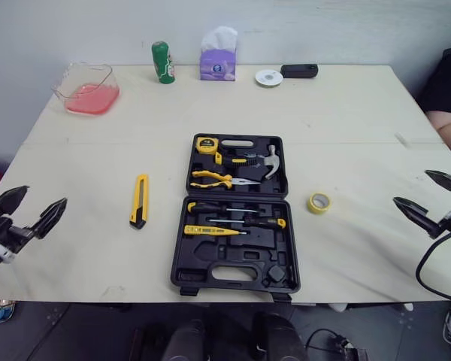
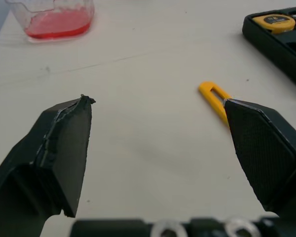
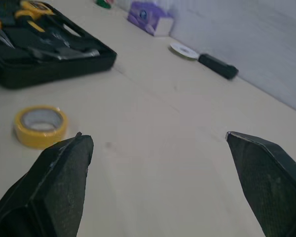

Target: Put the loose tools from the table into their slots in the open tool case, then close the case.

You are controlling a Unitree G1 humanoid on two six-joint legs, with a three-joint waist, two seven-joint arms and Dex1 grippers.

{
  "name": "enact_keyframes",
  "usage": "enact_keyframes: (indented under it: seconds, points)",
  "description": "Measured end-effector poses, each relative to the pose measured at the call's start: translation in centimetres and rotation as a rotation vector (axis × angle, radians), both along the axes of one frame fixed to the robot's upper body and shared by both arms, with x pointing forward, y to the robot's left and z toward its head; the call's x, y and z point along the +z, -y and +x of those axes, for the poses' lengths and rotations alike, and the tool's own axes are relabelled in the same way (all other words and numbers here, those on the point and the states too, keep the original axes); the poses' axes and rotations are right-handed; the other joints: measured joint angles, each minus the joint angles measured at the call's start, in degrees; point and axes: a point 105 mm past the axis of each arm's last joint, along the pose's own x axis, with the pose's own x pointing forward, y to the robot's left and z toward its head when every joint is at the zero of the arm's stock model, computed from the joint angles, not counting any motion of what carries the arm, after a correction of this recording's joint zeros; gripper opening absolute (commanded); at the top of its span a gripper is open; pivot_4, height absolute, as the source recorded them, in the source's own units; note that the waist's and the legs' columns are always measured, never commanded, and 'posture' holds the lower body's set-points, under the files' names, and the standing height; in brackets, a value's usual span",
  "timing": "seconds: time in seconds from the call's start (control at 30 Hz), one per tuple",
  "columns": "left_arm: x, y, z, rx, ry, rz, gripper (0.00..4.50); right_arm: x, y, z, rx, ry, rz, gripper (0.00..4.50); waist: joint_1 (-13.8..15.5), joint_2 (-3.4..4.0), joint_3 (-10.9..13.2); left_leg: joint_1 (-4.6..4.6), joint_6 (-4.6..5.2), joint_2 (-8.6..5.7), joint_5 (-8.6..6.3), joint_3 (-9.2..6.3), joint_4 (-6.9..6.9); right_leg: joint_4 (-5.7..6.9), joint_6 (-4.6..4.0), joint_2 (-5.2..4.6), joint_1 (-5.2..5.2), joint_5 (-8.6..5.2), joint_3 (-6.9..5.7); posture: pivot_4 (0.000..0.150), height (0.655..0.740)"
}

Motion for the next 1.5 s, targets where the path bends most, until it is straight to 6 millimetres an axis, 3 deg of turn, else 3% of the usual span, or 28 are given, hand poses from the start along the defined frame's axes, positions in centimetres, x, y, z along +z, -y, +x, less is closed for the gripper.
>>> enact_keyframes:
  seconds: [0.1,0.23,0.37,0.63,0.93,1.1,1.5]
  points:
    - [0.5,2.1,0.7,-0.035,-0.033,-0.01,4.48,0.8,-2.4,0.1,0.097,0.016,0.02,4.5,0.0,0.0,0.0,0.0,0.0,0.0,0.01,0.0,0.0,0.0,0.0,0.03,0.01,0.0,0.0,0.15,0.74]
    - [0.2,2.7,1.6,0.017,-0.13,-0.012,4.48,1.0,-4.5,-0.2,0.184,0.003,0.037,4.5,0.1,0.0,0.0,-0.01,-0.01,0.0,0.04,0.0,0.0,-0.01,0.0,0.1,0.01,0.0,0.0,0.15,0.74]
    - [-0.8,5.1,2.4,0.054,-0.291,-0.044,4.48,1.2,-8.1,-0.3,0.332,-0.004,0.037,4.5,0.2,-0.01,0.0,0.0,0.01,-0.02,0.06,-0.01,0.0,0.02,0.03,0.1,0.02,0.01,0.06,0.15,0.74]
    - [-3.4,9.4,2.9,0.059,-0.461,-0.06,4.48,1.5,-12.1,-1.1,0.501,-0.017,0.046,4.5,0.9,-0.05,0.0,-0.02,-0.1,0.02,0.14,-0.02,0.04,-0.04,0.03,0.73,0.01,0.01,0.2,0.15,0.74]
    - [-3.5,9.9,4.5,0.155,-0.505,-0.051,4.48,1.9,-14.2,-2.1,0.609,-0.037,0.06,4.5,1.5,-0.1,0.0,-0.03,-0.15,0.04,0.16,-0.03,0.07,-0.02,0.01,0.81,0.0,0.01,0.23,0.15,0.74]
    - [-5.0,10.5,5.6,0.176,-0.582,-0.027,4.48,2.5,-15.7,-2.9,0.672,-0.014,0.052,4.5,1.5,-0.15,0.0,-0.05,-0.15,0.04,0.17,-0.03,0.07,-0.03,0.01,0.81,-0.01,0.01,0.22,0.15,0.74]
    - [-6.0,11.2,7.4,0.191,-0.611,-0.042,4.48,2.1,-16.3,-2.9,0.676,-0.061,0.081,4.5,1.5,-0.23,0.1,-0.05,-0.15,0.04,0.18,-0.04,0.07,-0.02,0.01,0.79,0.0,0.01,0.2,0.15,0.74]
